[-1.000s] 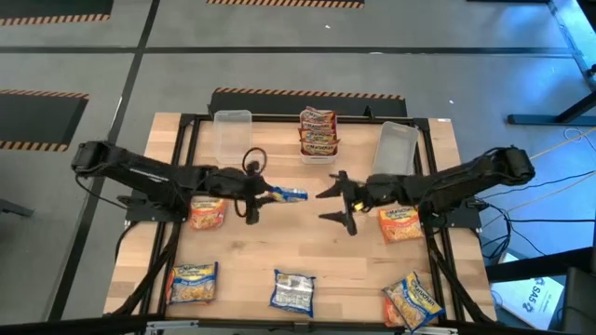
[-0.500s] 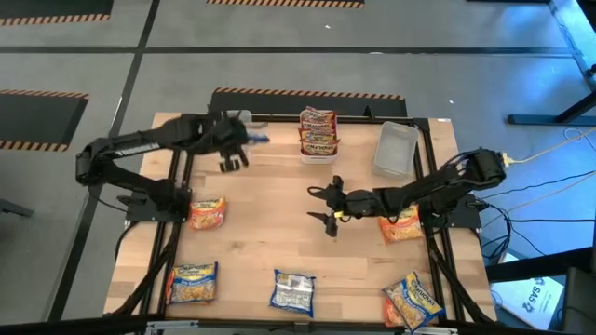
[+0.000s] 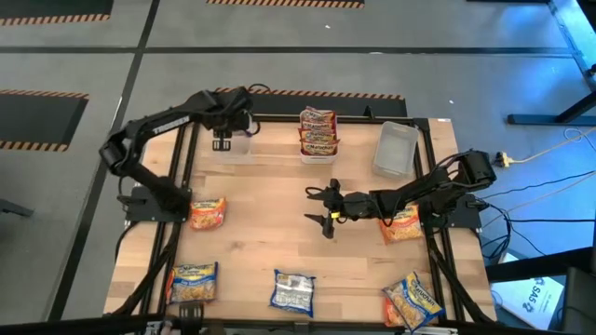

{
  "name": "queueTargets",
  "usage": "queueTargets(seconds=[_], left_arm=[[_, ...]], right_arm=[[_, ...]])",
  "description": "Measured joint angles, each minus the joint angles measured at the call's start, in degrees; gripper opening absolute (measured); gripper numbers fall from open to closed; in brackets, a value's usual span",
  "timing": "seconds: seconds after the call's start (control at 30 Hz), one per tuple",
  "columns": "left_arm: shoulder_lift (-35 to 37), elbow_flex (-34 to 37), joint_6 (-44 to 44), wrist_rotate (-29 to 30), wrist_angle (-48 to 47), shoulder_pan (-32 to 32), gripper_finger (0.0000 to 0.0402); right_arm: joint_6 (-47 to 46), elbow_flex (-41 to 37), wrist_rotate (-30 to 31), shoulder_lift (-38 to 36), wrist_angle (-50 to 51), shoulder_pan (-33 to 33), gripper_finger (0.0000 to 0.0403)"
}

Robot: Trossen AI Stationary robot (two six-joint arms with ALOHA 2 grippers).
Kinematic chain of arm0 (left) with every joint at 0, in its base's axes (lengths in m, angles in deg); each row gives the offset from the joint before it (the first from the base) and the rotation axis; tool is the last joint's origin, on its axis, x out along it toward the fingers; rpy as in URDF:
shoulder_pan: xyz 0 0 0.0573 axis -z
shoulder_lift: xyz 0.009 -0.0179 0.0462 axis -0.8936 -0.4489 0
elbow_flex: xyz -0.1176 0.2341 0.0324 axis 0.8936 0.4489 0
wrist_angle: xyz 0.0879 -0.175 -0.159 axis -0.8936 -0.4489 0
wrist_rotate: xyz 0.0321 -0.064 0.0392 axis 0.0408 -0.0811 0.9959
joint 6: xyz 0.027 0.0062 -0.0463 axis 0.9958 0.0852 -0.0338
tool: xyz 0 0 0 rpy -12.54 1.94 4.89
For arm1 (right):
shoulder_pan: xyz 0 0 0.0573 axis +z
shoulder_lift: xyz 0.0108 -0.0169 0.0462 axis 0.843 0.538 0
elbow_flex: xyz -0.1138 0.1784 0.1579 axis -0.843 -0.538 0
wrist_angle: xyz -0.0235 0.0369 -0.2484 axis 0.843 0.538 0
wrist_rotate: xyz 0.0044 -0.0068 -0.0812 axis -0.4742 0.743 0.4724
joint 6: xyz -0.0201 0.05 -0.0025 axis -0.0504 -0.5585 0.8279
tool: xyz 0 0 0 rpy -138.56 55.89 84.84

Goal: Sort Maruchan noodles
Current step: Put the blue noodle pack into the transparent bin

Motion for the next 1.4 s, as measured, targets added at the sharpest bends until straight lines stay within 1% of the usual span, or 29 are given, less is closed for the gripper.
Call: queueTargets(seconds=[0.17,0.3,0.47,0.63,0.8,0.9,1.0,1.1,1.23,1.4], left_arm=[[-3.6,0.0,3.3,-0.4,2.9,-3.9,0.0123],[-5.6,0.0,5.8,-0.8,3.4,-6.4,0.0124],[-8.5,0.0,6.4,-0.7,4.5,-9.3,0.0124],[-12.3,0.0,6.7,-1.3,4.9,-10.4,0.0124],[-14.9,-0.3,7.0,-6.1,4.8,-11.5,0.0124],[-15.9,-2.3,4.1,-7.8,4.5,-12.9,0.0124],[-16.0,-4.9,0.8,-11.9,2.7,-14.7,0.0124],[-16.0,-6.9,-0.6,-15.5,1.4,-16.2,0.0124],[-16.3,-8.6,-0.9,-16.4,1.9,-17.1,0.0124],[-20.3,-9.6,2.0,-16.3,-0.4,-17.1,0.0124]], right_arm=[[0.0,0.0,0.0,0.0,0.0,0.0,0.0276],[0.0,0.0,0.0,0.0,0.0,0.0,0.0276],[-0.3,0.0,0.0,0.0,0.0,0.0,0.0276],[-0.4,0.0,0.0,0.0,0.0,0.0,0.0276],[-0.7,0.0,0.0,0.0,0.0,0.0,0.0276],[-1.5,0.0,0.0,0.0,0.1,0.0,0.0276],[-1.5,0.0,-0.1,0.0,0.1,0.0,0.0276],[-1.5,0.0,-0.8,0.0,0.1,0.0,0.0276],[-1.5,0.0,-1.2,0.0,0.1,0.0,0.0276],[-1.5,0.0,-2.3,0.0,0.1,0.0,0.0276]])
